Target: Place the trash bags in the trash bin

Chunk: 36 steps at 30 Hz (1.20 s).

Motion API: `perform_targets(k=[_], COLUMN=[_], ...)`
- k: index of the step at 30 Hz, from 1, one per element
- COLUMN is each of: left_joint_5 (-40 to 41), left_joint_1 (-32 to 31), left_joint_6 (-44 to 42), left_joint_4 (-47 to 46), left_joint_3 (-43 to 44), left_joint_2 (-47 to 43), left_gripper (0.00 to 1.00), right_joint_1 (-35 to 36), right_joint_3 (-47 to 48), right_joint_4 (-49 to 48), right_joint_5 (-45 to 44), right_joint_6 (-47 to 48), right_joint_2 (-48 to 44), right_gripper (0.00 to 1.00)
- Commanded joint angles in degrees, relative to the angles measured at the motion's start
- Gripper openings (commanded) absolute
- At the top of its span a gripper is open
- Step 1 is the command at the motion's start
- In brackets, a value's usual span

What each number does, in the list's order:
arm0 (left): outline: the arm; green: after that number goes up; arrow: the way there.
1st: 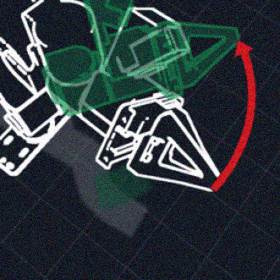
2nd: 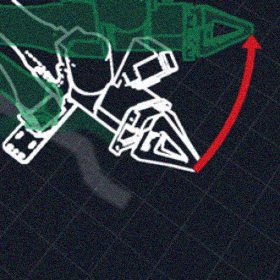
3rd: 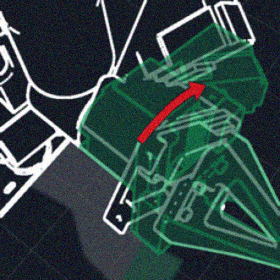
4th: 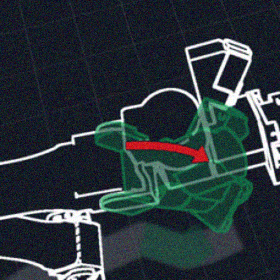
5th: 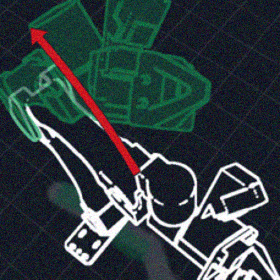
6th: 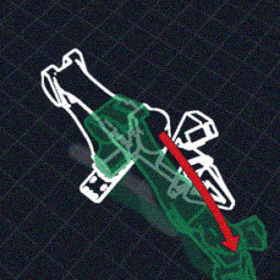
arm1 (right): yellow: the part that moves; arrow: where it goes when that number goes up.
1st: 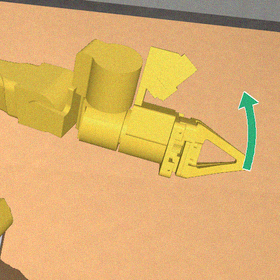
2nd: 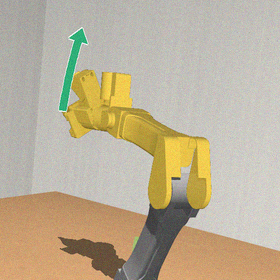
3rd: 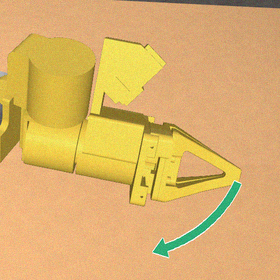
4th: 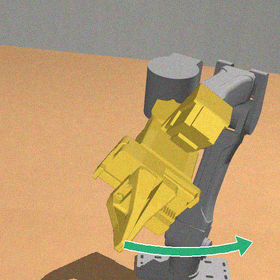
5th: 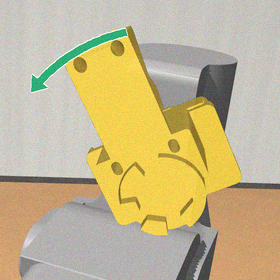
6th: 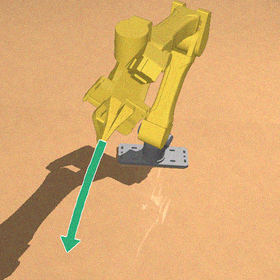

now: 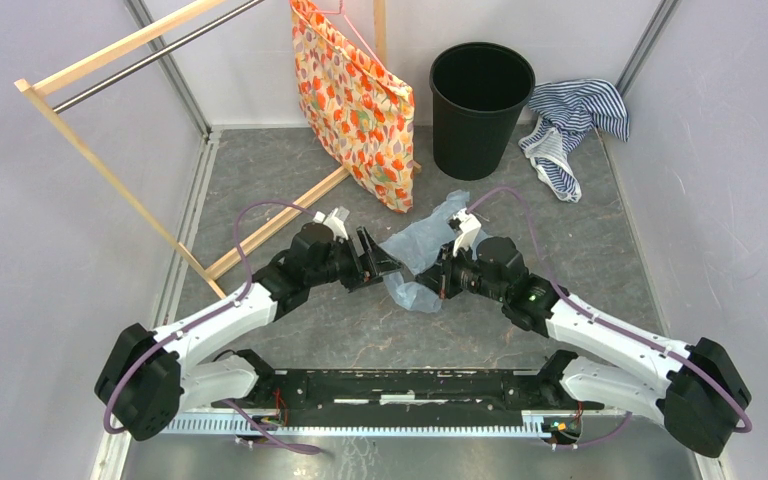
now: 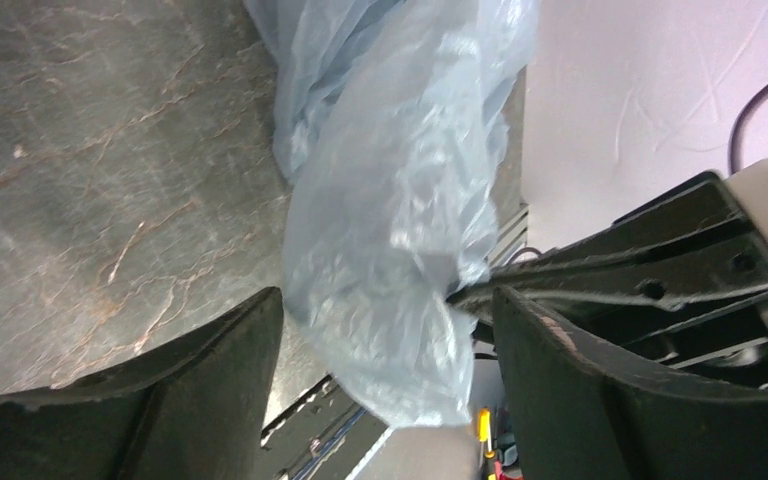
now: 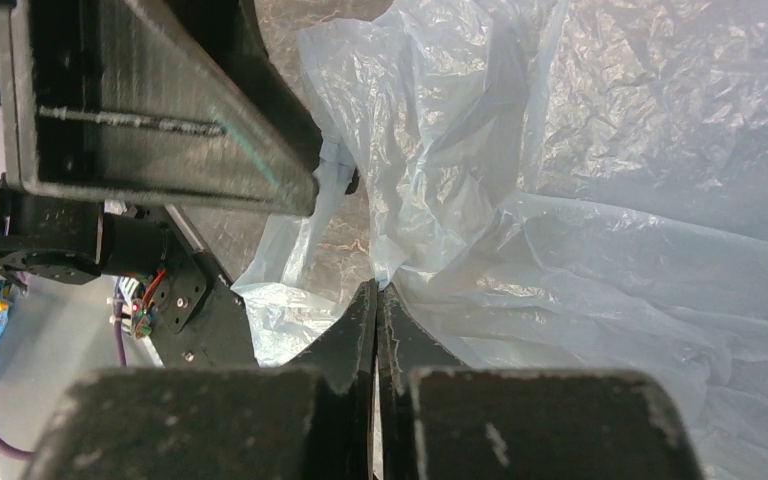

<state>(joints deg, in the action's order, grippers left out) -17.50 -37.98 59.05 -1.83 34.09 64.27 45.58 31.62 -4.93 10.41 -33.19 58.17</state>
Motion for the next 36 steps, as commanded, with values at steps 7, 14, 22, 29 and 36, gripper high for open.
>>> perform_targets(k=[7, 14, 22, 29, 36], left_joint_5=[0.3, 7.2, 18.6, 6.6, 0.3], left_joint_1=[0.2, 0.3, 0.3, 0.2, -1.3], left_joint_6=[3.0, -4.7, -15.2, -14.2, -7.2], left_joint_4=[-3.3, 8.4, 26.0, 19.8, 18.3], left_joint_3=[-0.3, 2.4, 8.4, 9.2, 13.3], left_joint_2=[2.0, 0.7, -0.3, -3.2, -4.9], left_gripper=[0.55, 0.05, 0.02, 0.02, 0.02], right_joint_1=[4.4, 6.5, 7.2, 10.7, 22.1], right_joint_3=[-0.7, 0.4, 11.7, 17.4, 21.6], right_joint_4=[-3.2, 1.9, 16.2, 17.3, 16.4], right_joint_5=[-5.5, -10.0, -20.6, -16.4, -20.1], right_joint_6=[-1.2, 1.0, 9.0, 13.0, 14.5], right_joint_2=[-1.0, -1.6, -0.4, 2.6, 4.2], right_gripper=[0.00, 0.12, 0.70, 0.74, 0.67])
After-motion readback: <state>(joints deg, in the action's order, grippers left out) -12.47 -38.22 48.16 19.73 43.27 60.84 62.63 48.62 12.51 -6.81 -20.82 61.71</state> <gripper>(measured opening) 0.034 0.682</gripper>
